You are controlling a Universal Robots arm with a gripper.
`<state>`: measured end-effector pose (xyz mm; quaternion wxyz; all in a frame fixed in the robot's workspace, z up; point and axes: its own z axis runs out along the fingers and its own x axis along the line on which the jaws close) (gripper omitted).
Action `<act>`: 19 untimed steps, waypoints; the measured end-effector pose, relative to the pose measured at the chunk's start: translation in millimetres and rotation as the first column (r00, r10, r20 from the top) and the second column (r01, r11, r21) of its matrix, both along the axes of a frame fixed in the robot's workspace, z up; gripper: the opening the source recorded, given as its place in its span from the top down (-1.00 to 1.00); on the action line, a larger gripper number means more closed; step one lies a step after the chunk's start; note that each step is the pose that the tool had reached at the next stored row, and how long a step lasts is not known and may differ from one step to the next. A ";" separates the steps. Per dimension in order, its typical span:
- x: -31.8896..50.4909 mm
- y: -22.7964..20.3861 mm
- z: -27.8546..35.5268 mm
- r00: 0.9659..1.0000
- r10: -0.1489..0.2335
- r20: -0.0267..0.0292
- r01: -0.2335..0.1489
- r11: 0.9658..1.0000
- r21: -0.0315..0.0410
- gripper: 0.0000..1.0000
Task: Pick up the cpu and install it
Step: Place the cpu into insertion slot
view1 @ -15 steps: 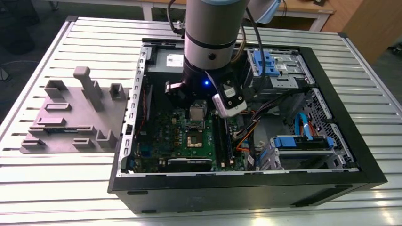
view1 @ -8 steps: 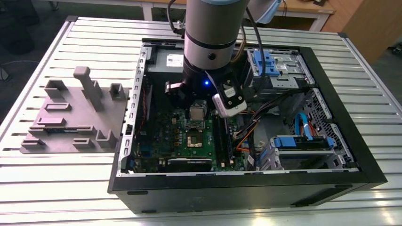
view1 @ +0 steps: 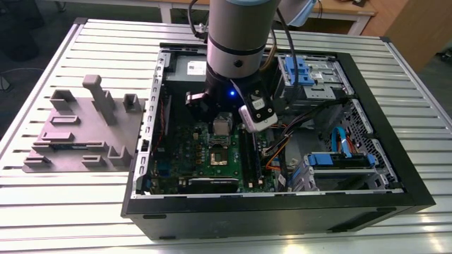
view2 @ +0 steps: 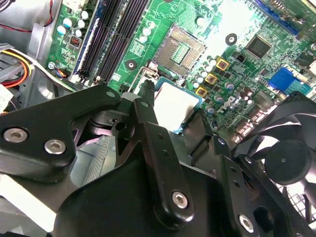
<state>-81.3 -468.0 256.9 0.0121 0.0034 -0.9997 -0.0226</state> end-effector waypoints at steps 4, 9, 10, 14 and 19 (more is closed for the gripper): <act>0.1 -6.3 -6.0 1.000 0.002 0.000 -0.002 1.000 0.000 0.05; 0.2 -15.0 -15.2 1.000 0.002 0.000 -0.002 1.000 0.000 0.05; 0.1 -15.4 -17.1 1.000 0.002 0.000 -0.002 1.000 0.000 0.05; 0.2 -18.1 -24.1 1.000 0.002 0.000 -0.002 1.000 0.000 0.05; 0.2 -18.5 -29.7 1.000 0.001 0.000 -0.001 1.000 -0.017 0.05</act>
